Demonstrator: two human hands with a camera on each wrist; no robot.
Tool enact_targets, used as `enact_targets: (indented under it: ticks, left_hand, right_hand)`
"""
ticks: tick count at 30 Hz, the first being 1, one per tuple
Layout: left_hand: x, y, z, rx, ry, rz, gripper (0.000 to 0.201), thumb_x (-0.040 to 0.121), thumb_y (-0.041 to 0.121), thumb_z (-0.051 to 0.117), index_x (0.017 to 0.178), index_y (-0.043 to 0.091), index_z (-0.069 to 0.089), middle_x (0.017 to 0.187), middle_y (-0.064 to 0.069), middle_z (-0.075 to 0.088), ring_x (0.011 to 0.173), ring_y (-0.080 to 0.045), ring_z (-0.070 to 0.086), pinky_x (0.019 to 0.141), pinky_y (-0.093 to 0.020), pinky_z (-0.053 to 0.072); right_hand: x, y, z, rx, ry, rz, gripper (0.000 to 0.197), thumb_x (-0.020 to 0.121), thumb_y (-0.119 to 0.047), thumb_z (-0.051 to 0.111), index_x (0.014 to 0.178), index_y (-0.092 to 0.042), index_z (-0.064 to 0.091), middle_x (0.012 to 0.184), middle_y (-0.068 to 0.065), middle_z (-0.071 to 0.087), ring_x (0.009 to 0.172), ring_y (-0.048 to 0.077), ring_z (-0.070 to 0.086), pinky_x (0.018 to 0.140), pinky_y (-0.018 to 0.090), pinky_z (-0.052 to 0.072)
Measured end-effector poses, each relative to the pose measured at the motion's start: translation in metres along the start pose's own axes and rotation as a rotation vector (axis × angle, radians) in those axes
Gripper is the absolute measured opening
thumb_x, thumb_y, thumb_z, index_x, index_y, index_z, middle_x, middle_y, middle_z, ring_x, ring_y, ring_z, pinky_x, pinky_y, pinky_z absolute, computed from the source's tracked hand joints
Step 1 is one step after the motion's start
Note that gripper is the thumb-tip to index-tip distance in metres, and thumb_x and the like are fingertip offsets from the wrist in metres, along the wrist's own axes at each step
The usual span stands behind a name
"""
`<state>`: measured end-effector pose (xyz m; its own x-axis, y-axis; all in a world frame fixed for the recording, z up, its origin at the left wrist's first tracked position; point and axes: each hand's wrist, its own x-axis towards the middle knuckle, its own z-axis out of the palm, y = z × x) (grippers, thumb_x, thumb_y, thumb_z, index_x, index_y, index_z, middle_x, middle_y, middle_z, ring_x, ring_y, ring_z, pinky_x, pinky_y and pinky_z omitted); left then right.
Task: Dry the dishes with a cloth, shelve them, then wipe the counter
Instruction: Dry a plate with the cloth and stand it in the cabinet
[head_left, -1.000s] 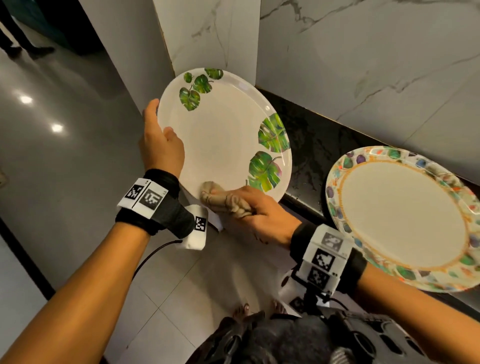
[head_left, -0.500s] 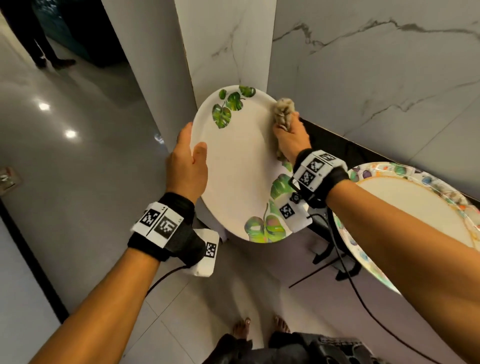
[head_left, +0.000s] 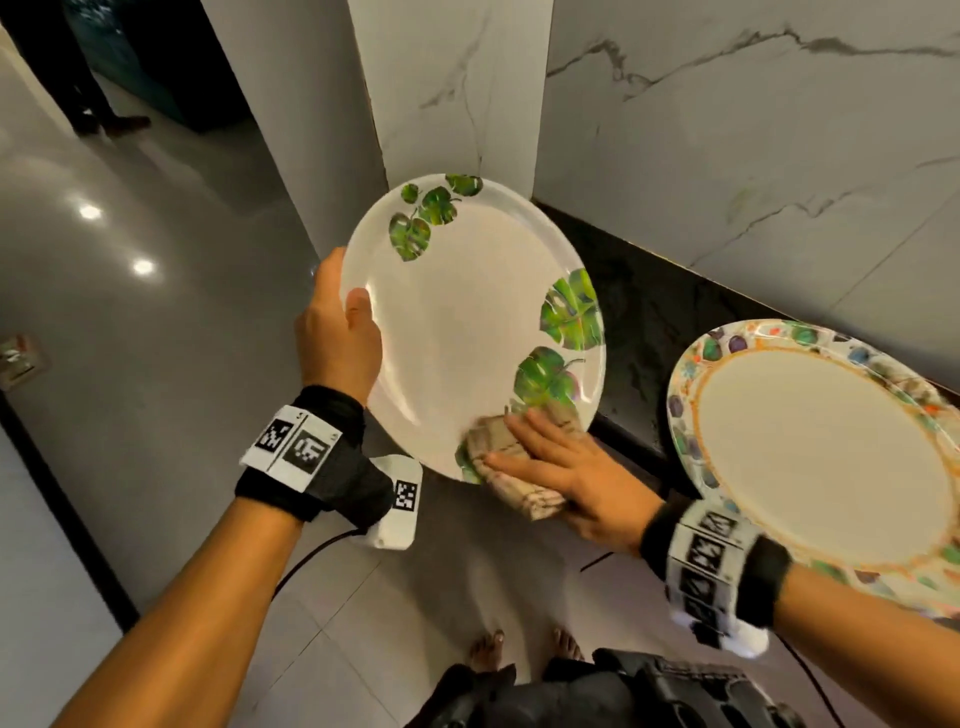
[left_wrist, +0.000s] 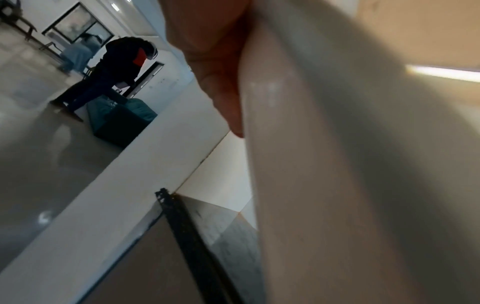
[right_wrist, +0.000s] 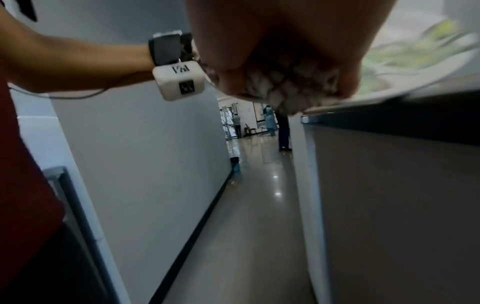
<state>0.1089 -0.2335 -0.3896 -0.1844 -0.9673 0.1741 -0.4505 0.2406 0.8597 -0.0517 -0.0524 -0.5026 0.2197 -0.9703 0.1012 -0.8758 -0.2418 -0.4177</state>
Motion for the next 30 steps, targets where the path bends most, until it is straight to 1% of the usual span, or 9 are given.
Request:
enact_targets:
  ticks: [6,11,13,15,17,20,22,27,30]
  left_hand:
    - [0.009,0.021,-0.004,-0.330,-0.084,-0.217,0.057,0.094,-0.003,0.034,0.146,0.022,0.030,0.135,-0.004,0.050,0.113,-0.019,0.054,0.092,-0.030,0.050]
    - [0.003,0.037,-0.012,-0.479,-0.263,-0.278,0.034,0.096,0.005,0.034,0.127,0.014,0.045,0.098,-0.003,0.058,0.084,-0.017,0.057,0.052,-0.019,0.054]
    - [0.001,0.036,-0.015,-0.353,-0.310,-0.216,0.043,0.099,0.037,0.035,0.133,0.013,0.046,0.120,-0.010,0.058,0.098,-0.020,0.057,0.082,-0.029,0.052]
    - [-0.005,0.034,-0.024,-0.037,-0.366,0.046,0.082,0.082,0.075,0.023,0.138,0.019,0.045,0.144,-0.005,0.043,0.132,-0.021,0.039,0.109,-0.039,0.029]
    - [-0.015,0.042,-0.034,0.043,-0.480,0.378,0.101,0.064,0.091,0.010,0.139,0.031,0.040,0.151,0.010,0.031,0.141,0.000,0.021,0.117,-0.031,0.015]
    - [-0.028,0.069,-0.039,-0.109,-0.752,0.644,0.057,0.063,0.091,0.025,0.092,0.056,0.060,0.092,0.035,0.063,0.084,0.019,0.055,0.075,-0.001,0.040]
    - [-0.031,0.079,-0.034,-0.154,-0.726,0.708,0.044,0.067,0.086,0.034,0.060,0.048,0.057,0.051,0.024,0.050,0.045,0.007,0.041,0.046,-0.001,0.027]
    - [-0.045,0.087,-0.005,-0.435,-0.590,0.568,0.039,0.066,0.076,0.042,0.056,0.044,0.063,0.040,0.024,0.045,0.038,0.009,0.037,0.043,0.000,0.026]
    - [-0.051,0.087,0.019,-0.500,-0.549,0.413,0.056,0.059,0.081,0.046,0.050,0.026,0.055,0.038,0.018,0.040,0.037,0.005,0.032,0.042,-0.004,0.025]
  right_hand:
    - [-0.014,-0.005,-0.049,-0.292,0.464,0.031,0.041,0.096,-0.042,0.038,0.128,-0.019,0.047,0.128,0.010,0.060,0.120,0.031,0.056,0.088,0.050,0.047]
    - [-0.005,-0.014,-0.141,-0.330,0.675,-0.023,0.021,0.079,-0.020,0.068,0.095,-0.007,0.072,0.091,0.011,0.072,0.091,0.031,0.068,0.077,0.047,0.052]
    - [-0.005,-0.021,-0.177,-0.315,0.669,-0.012,0.018,0.076,-0.010,0.070,0.093,-0.005,0.071,0.086,0.013,0.070,0.088,0.033,0.068,0.082,0.048,0.052]
    - [-0.009,-0.028,-0.208,-0.324,0.601,-0.026,0.022,0.073,-0.001,0.069,0.095,-0.004,0.069,0.086,0.014,0.069,0.085,0.034,0.067,0.078,0.045,0.053]
    - [-0.011,-0.030,-0.235,-0.289,0.531,-0.049,0.025,0.073,-0.004,0.073,0.097,-0.007,0.069,0.086,0.015,0.069,0.083,0.031,0.066,0.073,0.039,0.051]
    - [-0.008,-0.026,-0.264,-0.092,0.499,-0.064,0.037,0.075,-0.042,0.071,0.102,-0.018,0.064,0.090,0.015,0.069,0.080,0.017,0.062,0.074,0.031,0.050]
    - [-0.004,-0.023,-0.272,0.021,0.544,-0.026,0.051,0.069,-0.053,0.070,0.106,-0.018,0.063,0.096,0.014,0.067,0.083,0.013,0.061,0.078,0.031,0.052]
    - [0.025,-0.003,-0.249,0.058,1.191,0.113,0.034,0.075,-0.008,0.056,0.108,-0.009,0.064,0.102,0.002,0.066,0.089,-0.016,0.055,0.084,0.008,0.043]
    - [0.041,-0.012,-0.205,0.167,1.454,0.145,0.044,0.081,-0.008,0.045,0.124,-0.004,0.055,0.124,0.013,0.057,0.116,0.010,0.053,0.104,0.029,0.039]
